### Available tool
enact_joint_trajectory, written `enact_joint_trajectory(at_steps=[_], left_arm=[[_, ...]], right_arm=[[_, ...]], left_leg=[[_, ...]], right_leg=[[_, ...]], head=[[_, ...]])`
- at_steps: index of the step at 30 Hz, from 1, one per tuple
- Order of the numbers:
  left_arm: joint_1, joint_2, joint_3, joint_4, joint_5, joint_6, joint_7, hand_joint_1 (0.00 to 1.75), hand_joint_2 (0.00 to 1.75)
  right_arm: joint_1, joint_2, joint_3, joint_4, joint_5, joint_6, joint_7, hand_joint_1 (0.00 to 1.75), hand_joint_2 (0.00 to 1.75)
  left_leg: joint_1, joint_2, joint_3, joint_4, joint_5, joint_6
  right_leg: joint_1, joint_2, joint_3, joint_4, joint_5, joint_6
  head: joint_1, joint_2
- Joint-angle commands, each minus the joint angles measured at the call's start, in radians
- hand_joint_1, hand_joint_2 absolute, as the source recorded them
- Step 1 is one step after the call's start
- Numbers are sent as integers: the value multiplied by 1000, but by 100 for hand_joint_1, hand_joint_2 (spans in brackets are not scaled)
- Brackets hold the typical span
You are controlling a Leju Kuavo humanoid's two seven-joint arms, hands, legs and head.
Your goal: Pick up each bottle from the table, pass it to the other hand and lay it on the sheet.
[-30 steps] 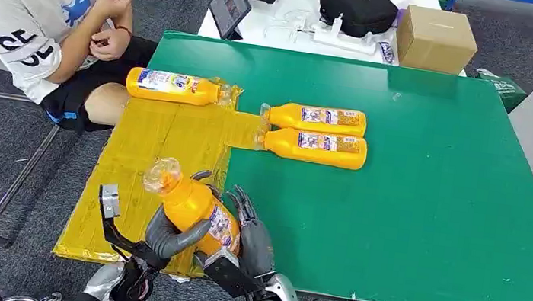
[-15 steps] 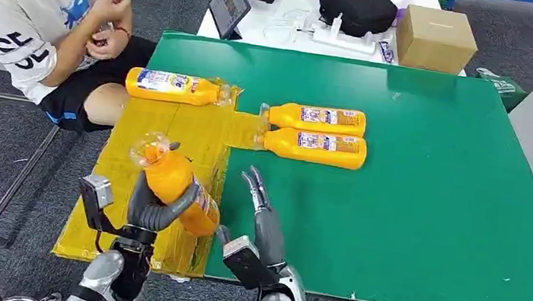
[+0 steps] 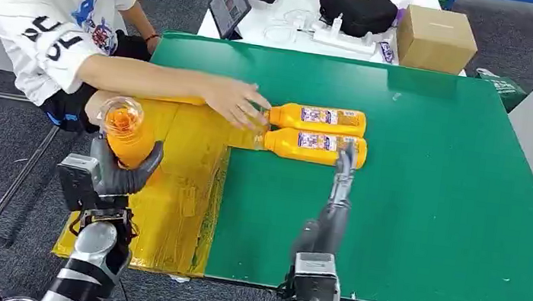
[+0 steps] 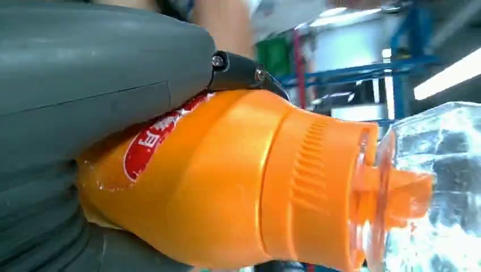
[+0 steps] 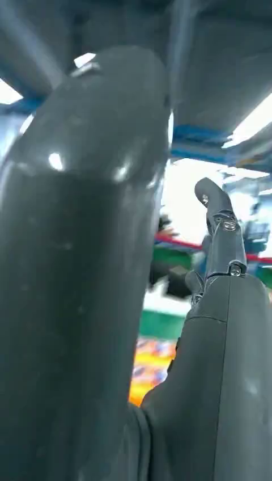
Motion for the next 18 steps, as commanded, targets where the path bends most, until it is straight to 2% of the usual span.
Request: enact_joint_trajectory(at_steps=[1,3,4,7,12,18], left_arm=[[-230,89,-114,371,-558,127,159,175,175],[-285,101,-150,491,-669,122,177,175,175],[-337,119,-210,611,-801,119,202,175,175],[-368,125,-234,726,-860,89,160,175,175],[-361,136,-242,737,-875,82,148,175,175],[-350,183,-263,764,-918,-5,140,175,175]], right_arm=[[-34,-33,-6,-178,2,-33,-1,0,0],[-48,-33,0,-153,13,-33,-1,0,0],[-66,-48,18,-120,1,-33,-1,0,0],[-82,-61,27,-97,-29,-31,-1,0,0],[-87,-65,28,-97,-44,-27,-1,0,0],[-84,-64,10,-101,-96,18,-1,0,0]], left_leg=[[0,-3,1,0,0,-1],[0,-5,3,-1,1,-1],[1,-5,4,-1,1,-1],[1,-1,5,-1,1,-1],[1,2,5,-1,0,-2],[1,4,3,-1,0,-2]], right_leg=[[0,-4,2,0,-1,-1],[1,-6,4,-1,-1,-2],[1,-6,6,-1,-1,-2],[1,-2,5,-2,0,-2],[1,1,5,0,0,-2],[1,3,3,0,1,-1]], head=[[0,0],[0,0],[0,0],[0,0],[0,0],[0,0]])
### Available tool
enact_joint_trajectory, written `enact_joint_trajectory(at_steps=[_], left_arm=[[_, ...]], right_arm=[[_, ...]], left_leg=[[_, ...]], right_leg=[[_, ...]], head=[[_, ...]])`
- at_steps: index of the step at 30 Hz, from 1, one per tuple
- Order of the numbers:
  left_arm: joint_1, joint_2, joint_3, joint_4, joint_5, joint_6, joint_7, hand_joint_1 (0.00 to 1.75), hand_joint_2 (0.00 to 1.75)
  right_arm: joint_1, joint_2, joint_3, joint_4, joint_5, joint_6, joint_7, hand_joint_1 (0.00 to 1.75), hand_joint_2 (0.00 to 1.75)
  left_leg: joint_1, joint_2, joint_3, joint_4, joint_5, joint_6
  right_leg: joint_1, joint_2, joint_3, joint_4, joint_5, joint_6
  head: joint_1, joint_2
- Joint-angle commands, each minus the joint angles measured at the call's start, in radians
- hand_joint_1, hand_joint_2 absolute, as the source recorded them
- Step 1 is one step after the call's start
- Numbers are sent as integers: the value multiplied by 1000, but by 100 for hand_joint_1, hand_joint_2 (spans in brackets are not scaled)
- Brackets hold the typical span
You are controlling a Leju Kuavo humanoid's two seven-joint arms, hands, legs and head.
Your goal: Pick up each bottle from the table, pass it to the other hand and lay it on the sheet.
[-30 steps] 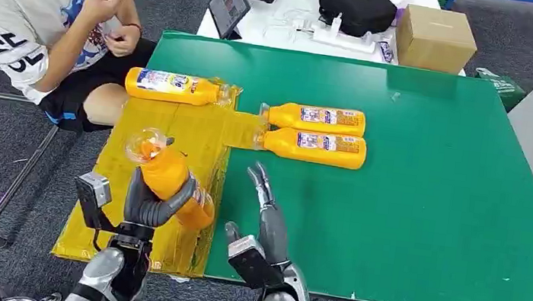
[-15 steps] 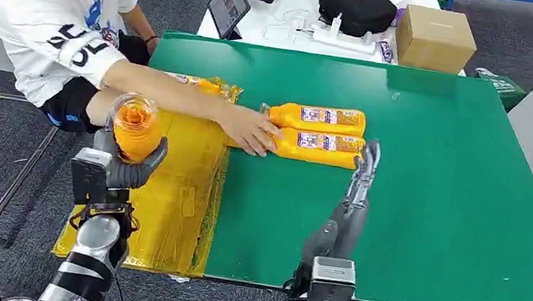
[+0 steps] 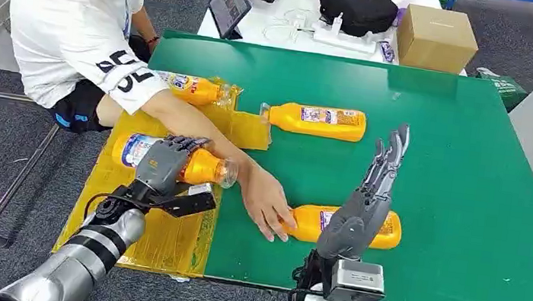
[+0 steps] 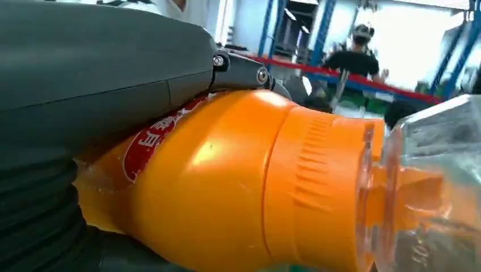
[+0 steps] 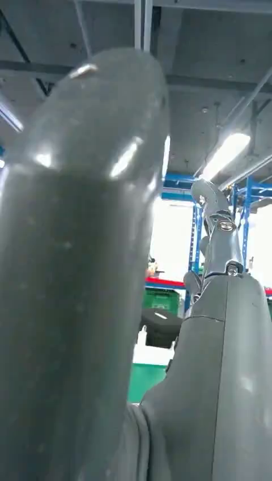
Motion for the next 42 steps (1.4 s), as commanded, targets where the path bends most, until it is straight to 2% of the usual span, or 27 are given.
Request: enact_joint_trajectory(at_steps=[1,14,15,16,17,23,29,33,35,37,38,41,42], left_arm=[[-53,84,-70,168,-16,-70,-17,175,175],[-23,107,-35,203,-7,-163,35,175,175],[-19,100,-19,202,13,-183,32,16,175],[-18,98,-16,201,17,-190,30,2,175],[-13,92,-6,198,39,-227,16,0,0],[3,93,19,186,101,-324,-17,0,0],[9,95,20,179,119,-358,-31,0,0],[33,101,50,157,214,-459,-75,0,0],[66,86,115,106,329,-482,-129,0,0],[104,32,207,8,442,-416,-168,0,0],[131,-17,274,-84,532,-385,-171,0,0],[174,-95,348,-279,670,-246,-177,0,0],[184,-124,380,-335,722,-142,-255,0,0]], right_arm=[[-35,-38,1,29,-45,33,1,0,0],[-18,-12,-26,77,-70,114,1,0,0],[-16,-7,-33,84,-68,128,1,0,0],[-15,-5,-36,85,-67,131,1,0,0],[-14,-2,-41,93,-67,145,1,0,0],[-17,9,-62,121,-83,180,1,0,0],[-16,12,-66,125,-80,186,1,0,0],[-24,21,-80,156,-83,206,1,0,0],[-28,24,-84,173,-85,220,1,0,0],[-23,26,-81,180,-79,215,1,0,0],[-18,32,-81,191,-66,216,1,0,0],[-10,47,-75,216,-44,217,1,0,0],[-10,47,-65,226,-25,219,14,0,0]], left_leg=[[1,5,5,0,-2,-1],[1,4,6,-1,-2,-1],[1,4,5,-1,-1,-1],[0,4,4,-1,-1,-1],[1,5,7,-2,-2,-1],[1,3,8,-2,-1,-1],[0,-1,10,-2,0,0],[0,1,12,-3,0,-1],[0,0,14,-3,0,-1],[0,1,16,-4,0,-1],[0,0,16,-4,0,-1],[1,-2,13,-2,0,-1],[2,-2,13,-1,-1,-1]], right_leg=[[1,3,4,-1,0,-2],[1,2,6,-2,-1,-2],[1,3,4,-2,0,-2],[1,2,3,-1,0,-1],[1,3,5,-2,0,-2],[1,2,7,-2,0,-2],[0,1,10,-1,0,-2],[1,2,12,-2,1,-2],[0,2,14,-2,0,-2],[0,3,15,-3,0,-3],[0,2,16,-3,0,-2],[1,-1,14,-3,0,-2],[2,-2,14,-2,-1,-2]], head=[[0,0],[0,0],[0,0],[0,0],[0,0],[0,0],[0,0],[0,0],[0,0],[0,0],[0,0],[0,0],[0,0]])
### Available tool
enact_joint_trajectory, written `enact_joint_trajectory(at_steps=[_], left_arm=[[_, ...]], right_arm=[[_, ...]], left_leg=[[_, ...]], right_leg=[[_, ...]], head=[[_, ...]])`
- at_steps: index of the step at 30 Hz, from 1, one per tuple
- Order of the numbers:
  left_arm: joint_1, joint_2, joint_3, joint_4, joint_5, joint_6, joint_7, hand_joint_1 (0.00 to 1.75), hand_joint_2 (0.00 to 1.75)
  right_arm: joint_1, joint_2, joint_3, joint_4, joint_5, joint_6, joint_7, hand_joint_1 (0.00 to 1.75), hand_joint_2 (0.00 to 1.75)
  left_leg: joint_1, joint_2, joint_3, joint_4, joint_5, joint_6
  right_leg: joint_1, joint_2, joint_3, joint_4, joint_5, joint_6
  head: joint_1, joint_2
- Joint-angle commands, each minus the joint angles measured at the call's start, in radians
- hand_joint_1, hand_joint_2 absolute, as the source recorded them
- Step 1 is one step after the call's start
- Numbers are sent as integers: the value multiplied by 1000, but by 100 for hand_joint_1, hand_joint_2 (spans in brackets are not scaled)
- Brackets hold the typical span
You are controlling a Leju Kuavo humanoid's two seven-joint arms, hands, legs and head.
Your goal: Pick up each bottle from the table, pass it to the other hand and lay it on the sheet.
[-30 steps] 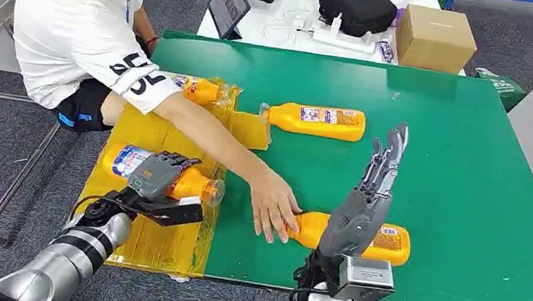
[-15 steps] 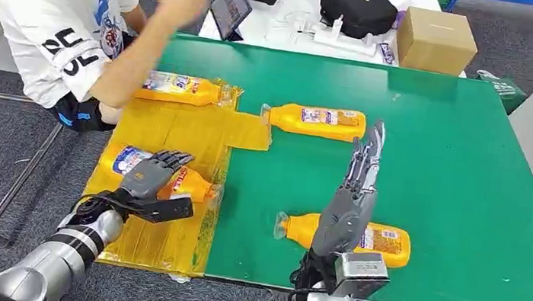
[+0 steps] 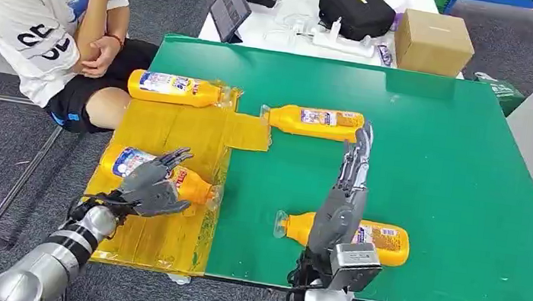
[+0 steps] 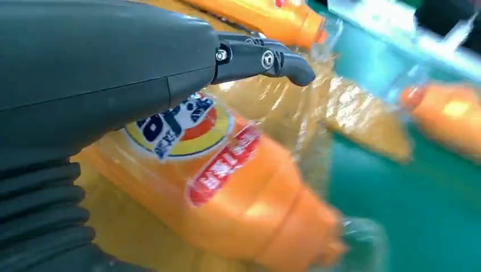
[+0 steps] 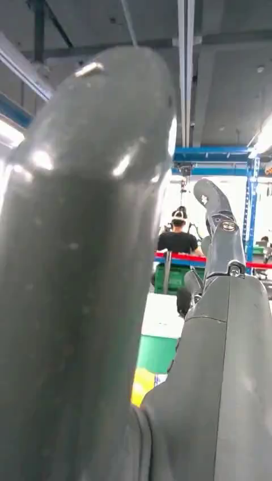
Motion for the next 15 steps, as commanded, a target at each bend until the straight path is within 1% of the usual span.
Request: enact_joint_trajectory(at_steps=[1,2,3,4,5,6,7,8,9,10,12,14,15], left_arm=[[151,-197,278,-410,315,277,-91,0,0],[159,-209,292,-452,354,310,-95,0,0],[163,-217,302,-467,376,321,-106,0,0],[167,-213,297,-473,380,320,-107,0,0],[173,-220,308,-492,386,359,-144,0,0],[197,-197,246,-575,381,486,-146,0,0],[214,-189,219,-630,435,524,-146,0,0],[230,-174,188,-673,440,574,-146,0,175],[251,-168,174,-710,438,612,-146,0,175],[265,-171,175,-727,455,607,-146,0,175],[284,-171,173,-746,455,606,-146,0,175],[284,-171,173,-746,455,606,-146,0,175],[284,-171,173,-746,455,606,-146,0,175]], right_arm=[[-14,25,-10,139,48,5,14,0,0],[-15,25,-3,148,61,-4,18,0,0],[-14,24,-1,153,68,-8,21,0,0],[-12,25,0,157,67,-9,21,0,0],[-12,20,2,163,78,-11,22,0,0],[-16,12,11,172,101,-10,36,0,0],[-26,-6,25,193,161,-13,75,0,0],[-35,-32,37,214,228,-6,127,0,175],[-40,-61,32,234,271,12,173,0,175],[-44,-85,33,250,323,21,218,0,175],[-37,-106,13,249,311,28,205,0,175],[-37,-106,13,249,311,28,205,0,175],[-37,-106,13,249,311,28,205,0,175]], left_leg=[[2,-1,-2,1,-1,0],[2,-2,-3,1,-1,0],[2,2,-3,1,-2,0],[2,2,-4,2,-2,0],[1,4,-5,1,-1,0],[1,5,-4,0,-2,0],[1,5,-5,0,-1,-1],[2,6,-3,0,-3,-1],[1,6,-5,0,-1,-1],[2,6,-4,0,-2,-1],[1,6,-5,-1,-1,0],[1,4,-4,0,-2,-1],[1,2,-7,0,-1,0]], right_leg=[[2,-3,0,-1,-1,-1],[2,-4,0,-1,-1,-1],[2,0,-2,-1,-1,-1],[2,0,-3,0,-1,-1],[1,1,-4,-1,0,-1],[2,1,-3,-1,0,-1],[1,1,-4,-1,0,-1],[2,2,-3,-2,0,-1],[2,2,-5,-1,1,-1],[2,2,-4,-2,0,-1],[2,1,-5,-3,1,0],[2,0,-4,-2,0,0],[1,-1,-6,-1,0,0]], head=[[2,0],[1,0],[0,0],[1,0],[0,0],[1,0],[1,0],[0,0],[0,0],[0,0],[0,0],[0,0],[1,0]])
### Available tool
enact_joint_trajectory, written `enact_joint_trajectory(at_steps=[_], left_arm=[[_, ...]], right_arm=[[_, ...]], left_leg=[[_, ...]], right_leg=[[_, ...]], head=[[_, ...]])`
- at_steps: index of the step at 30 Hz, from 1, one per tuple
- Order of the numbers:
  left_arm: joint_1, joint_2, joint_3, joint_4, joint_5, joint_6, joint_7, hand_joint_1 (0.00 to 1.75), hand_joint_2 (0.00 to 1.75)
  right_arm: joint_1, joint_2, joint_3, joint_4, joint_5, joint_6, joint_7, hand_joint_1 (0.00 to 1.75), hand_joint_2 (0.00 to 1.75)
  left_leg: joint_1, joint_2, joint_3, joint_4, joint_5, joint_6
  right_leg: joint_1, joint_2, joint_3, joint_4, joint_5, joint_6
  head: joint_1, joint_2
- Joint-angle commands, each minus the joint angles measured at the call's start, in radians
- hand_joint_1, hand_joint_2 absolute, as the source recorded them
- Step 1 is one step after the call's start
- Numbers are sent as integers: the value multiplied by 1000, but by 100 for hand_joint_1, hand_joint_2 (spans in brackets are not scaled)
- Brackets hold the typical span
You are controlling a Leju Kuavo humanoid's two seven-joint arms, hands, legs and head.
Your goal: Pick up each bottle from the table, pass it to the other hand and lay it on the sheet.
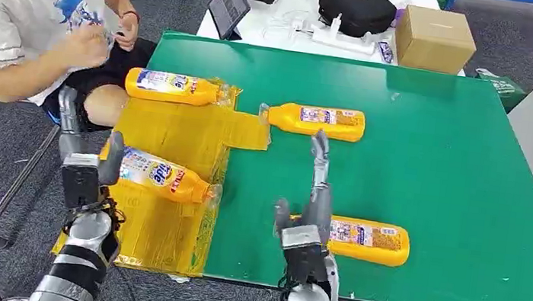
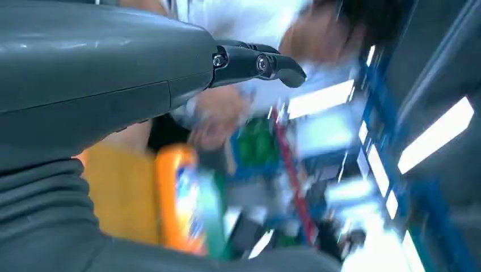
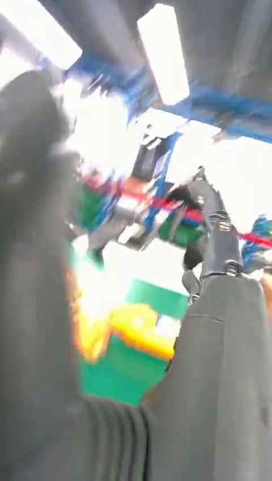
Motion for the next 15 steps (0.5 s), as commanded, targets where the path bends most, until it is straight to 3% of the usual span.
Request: enact_joint_trajectory(at_steps=[1,4,8,12,13,15], left_arm=[[64,-1,-27,-169,13,9,3,0,175],[104,-1,-28,-188,18,11,3,0,175],[274,-43,-7,-276,-24,-95,3,0,175],[315,-53,-10,-291,-50,-109,3,0,175],[336,-63,-5,-296,-58,-132,9,0,175],[356,-67,-11,-292,-87,-160,19,0,175]], right_arm=[[-40,-100,12,121,17,9,19,0,175],[-20,-162,-1,81,171,43,160,0,175],[132,-316,-135,-102,353,147,320,0,175],[185,-349,-182,-161,363,203,344,0,175],[215,-399,-190,-193,393,254,422,0,175],[255,-442,-223,-232,377,264,434,0,175]], left_leg=[[0,0,0,0,0,0],[1,3,3,0,-2,0],[-1,-1,5,-3,-2,1],[-2,-2,1,0,-3,2],[-1,-1,2,1,-5,2],[-2,-1,0,0,-5,3]], right_leg=[[0,0,1,-1,0,0],[1,1,3,-2,0,-1],[0,-3,7,-4,-2,0],[-1,-3,2,-2,-2,1],[-1,-2,4,-2,-3,0],[-1,-3,2,-3,-3,0]], head=[[1,0],[0,0],[0,0],[0,0],[1,0],[0,0]])
